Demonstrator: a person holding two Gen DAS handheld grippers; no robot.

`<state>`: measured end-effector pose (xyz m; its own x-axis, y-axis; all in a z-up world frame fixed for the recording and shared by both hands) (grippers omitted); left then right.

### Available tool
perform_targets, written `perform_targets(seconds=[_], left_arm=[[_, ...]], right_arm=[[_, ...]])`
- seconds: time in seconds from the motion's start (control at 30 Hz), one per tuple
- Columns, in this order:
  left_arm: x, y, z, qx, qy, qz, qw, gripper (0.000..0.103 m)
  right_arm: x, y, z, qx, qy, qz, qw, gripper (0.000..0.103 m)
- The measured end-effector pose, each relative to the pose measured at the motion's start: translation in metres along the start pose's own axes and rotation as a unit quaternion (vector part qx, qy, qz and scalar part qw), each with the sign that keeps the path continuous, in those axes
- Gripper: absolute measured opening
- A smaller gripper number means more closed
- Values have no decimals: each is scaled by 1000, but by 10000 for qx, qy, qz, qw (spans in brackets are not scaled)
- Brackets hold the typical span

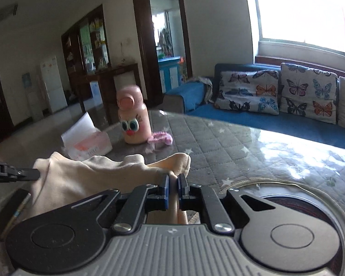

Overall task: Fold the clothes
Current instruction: 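Lower the folded shirt onto the table and open both tools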

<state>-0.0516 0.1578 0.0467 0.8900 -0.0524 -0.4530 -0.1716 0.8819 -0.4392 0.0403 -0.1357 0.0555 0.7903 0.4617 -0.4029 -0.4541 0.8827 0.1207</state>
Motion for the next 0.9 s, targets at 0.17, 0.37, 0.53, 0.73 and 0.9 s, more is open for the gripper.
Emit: perform_targets(seconds=[0.17, 0.37, 0.53, 0.73, 0.9], left_arm=[[0, 8, 2, 35, -57, 66, 10000, 35], [20, -12, -4, 220, 159, -207, 9994, 39], [48, -26, -13, 262, 405, -293, 9984, 45], [85, -35, -23, 423, 682, -215, 9965, 45], [106, -29, -31, 457, 841, -37, 9954, 45]], right_arm=[[16, -5, -4, -75, 209, -180, 9996, 11], [33, 7, -13, -290, 461, 15, 9985, 11], [57, 20, -24, -198, 679, 274, 9971, 12], [91, 28, -36, -179, 894, 360, 9952, 12], [111, 26, -47, -142, 1000, 328, 9943, 14]])
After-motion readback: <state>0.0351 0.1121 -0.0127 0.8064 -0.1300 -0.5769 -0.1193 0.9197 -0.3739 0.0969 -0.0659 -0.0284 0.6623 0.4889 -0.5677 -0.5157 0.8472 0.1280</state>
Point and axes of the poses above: each gripper's, at about its wrist camera, not at the fingertips, and x roughly the way its jaws point, y to its left, z to its top, the point moved 8 cm from there along x, roughly the way its jaws point, and after that the axes turned 8 degrees about -y, right-handed, at the moved point
